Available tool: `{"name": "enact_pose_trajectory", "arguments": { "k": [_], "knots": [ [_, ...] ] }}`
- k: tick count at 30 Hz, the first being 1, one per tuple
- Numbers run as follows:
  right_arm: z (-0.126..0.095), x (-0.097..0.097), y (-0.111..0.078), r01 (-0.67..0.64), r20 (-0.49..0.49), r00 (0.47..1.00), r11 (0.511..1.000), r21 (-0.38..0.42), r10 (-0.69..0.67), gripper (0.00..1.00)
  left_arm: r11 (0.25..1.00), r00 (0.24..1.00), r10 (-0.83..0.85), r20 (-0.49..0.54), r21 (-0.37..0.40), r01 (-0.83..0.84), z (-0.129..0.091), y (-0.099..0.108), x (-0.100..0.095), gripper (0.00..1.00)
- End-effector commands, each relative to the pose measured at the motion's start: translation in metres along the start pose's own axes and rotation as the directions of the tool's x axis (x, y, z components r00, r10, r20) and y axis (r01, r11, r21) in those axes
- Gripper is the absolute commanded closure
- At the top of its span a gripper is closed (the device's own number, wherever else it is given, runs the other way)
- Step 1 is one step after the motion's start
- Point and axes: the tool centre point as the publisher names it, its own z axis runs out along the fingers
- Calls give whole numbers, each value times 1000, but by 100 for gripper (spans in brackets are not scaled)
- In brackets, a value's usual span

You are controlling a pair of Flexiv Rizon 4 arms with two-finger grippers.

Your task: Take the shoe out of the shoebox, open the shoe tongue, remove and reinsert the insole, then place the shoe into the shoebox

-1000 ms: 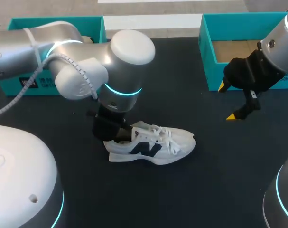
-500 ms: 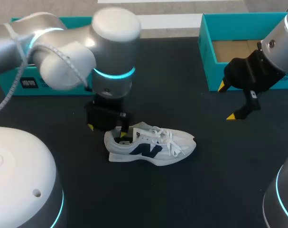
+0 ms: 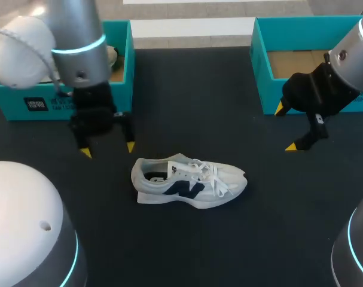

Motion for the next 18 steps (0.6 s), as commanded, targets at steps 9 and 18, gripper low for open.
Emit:
{"name": "enact_pose_trajectory", "arguments": {
  "k": [9, 18],
  "knots": [
    [2, -1, 0, -1, 0, 1000, 1000, 3, 1, 0, 979, 907, -182, 378, 156, 131, 2, 3, 15, 0],
    [2, -1, 0, -1, 0, 1000, 1000, 3, 1, 0, 778, 710, -573, 409, 544, 314, 2, 10, 32, 0]
  ]
}}
